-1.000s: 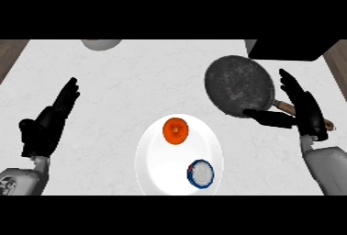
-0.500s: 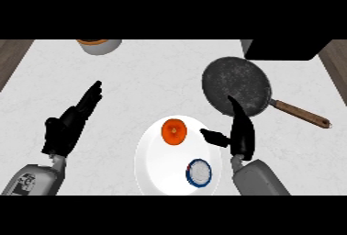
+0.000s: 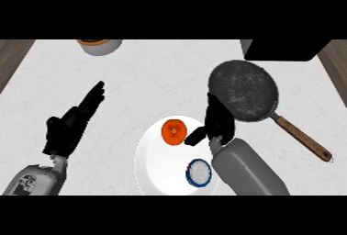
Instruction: Pick the squash from the plate and place it in the pan
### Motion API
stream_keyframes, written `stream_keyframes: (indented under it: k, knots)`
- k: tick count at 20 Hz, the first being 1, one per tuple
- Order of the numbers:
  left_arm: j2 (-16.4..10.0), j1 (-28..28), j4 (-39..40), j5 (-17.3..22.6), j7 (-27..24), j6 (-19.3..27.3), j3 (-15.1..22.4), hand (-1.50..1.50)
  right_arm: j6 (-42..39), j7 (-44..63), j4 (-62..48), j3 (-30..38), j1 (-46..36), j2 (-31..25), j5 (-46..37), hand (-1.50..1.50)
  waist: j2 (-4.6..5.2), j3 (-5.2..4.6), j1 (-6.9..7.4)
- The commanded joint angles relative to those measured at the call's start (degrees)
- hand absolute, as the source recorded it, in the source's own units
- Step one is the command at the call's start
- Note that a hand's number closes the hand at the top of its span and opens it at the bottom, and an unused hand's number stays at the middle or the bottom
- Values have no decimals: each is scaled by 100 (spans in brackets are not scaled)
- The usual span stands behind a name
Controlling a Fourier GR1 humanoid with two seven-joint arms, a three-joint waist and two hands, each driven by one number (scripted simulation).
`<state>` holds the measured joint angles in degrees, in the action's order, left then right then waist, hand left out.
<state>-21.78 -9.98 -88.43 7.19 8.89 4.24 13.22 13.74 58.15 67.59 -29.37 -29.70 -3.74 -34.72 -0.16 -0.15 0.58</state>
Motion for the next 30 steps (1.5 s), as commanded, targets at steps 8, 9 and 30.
stream_keyframes:
  k: [8,9,30]
  knots:
    - [-17,-144,-271,35,237,-90,-72,0,-2541,1622,-1072,439,-1605,366,2040,-150,38,12,188]
    - [103,-92,-154,21,208,-51,-11,0,-2714,1748,-1104,485,-1703,367,2245,-150,37,10,149]
    - [245,90,-48,-254,55,-147,-150,0,-1925,2151,-2140,-1183,-2313,369,3193,-150,13,10,63]
